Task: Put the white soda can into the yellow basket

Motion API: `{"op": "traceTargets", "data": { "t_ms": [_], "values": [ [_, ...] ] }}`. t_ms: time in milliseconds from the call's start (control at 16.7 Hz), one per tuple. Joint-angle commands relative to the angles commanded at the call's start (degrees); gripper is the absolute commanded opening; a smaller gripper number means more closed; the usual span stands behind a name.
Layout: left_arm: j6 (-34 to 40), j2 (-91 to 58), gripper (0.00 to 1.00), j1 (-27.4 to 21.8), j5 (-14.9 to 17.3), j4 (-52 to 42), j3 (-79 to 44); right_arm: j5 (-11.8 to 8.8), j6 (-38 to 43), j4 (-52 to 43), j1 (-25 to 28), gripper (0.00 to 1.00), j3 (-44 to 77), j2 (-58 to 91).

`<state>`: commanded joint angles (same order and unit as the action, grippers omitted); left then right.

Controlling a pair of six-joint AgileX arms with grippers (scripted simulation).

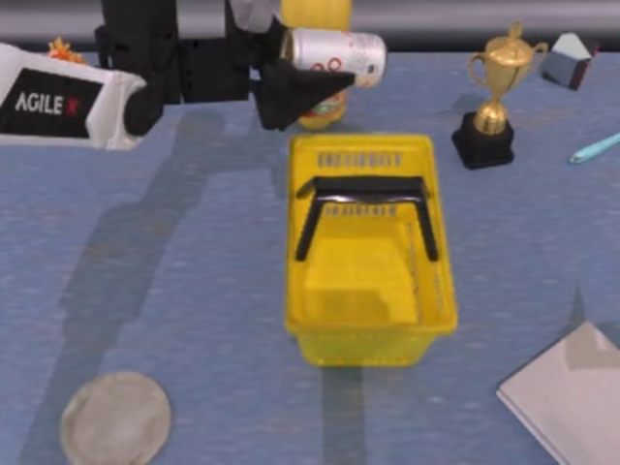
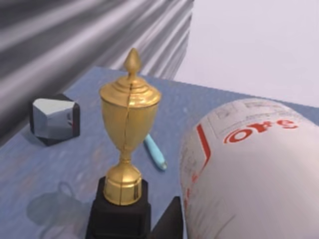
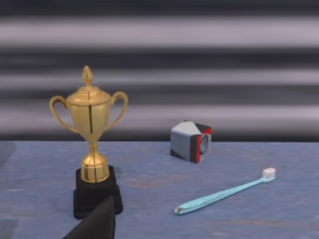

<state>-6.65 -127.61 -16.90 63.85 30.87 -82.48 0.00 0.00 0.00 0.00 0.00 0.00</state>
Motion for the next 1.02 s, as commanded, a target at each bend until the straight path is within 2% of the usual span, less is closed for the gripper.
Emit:
{"op": "traceTargets", "data": {
  "t_ms": [180, 300, 720, 1020],
  "values": [
    [3.04, 2.32, 0.00, -0.72, 6.85, 8.83, 2.73, 0.00, 0.00, 0.00, 0.00, 1.00, 0.00, 0.00],
    [3.97, 3.26, 0.00, -0.97, 9.24, 11.63, 3.56, 0.00, 0.00, 0.00, 0.00, 1.00, 0.00, 0.00],
    [4.01, 2.27, 0.00, -0.73, 9.72, 12.98, 3.59, 0.00, 0.00, 0.00, 0.00, 1.00, 0.00, 0.00],
    [4.28, -6.14, 0.00, 0.03, 9.81, 23.74, 5.22, 0.00, 0.00, 0.00, 0.00, 1.00, 0.00, 0.00]
  ]
}}
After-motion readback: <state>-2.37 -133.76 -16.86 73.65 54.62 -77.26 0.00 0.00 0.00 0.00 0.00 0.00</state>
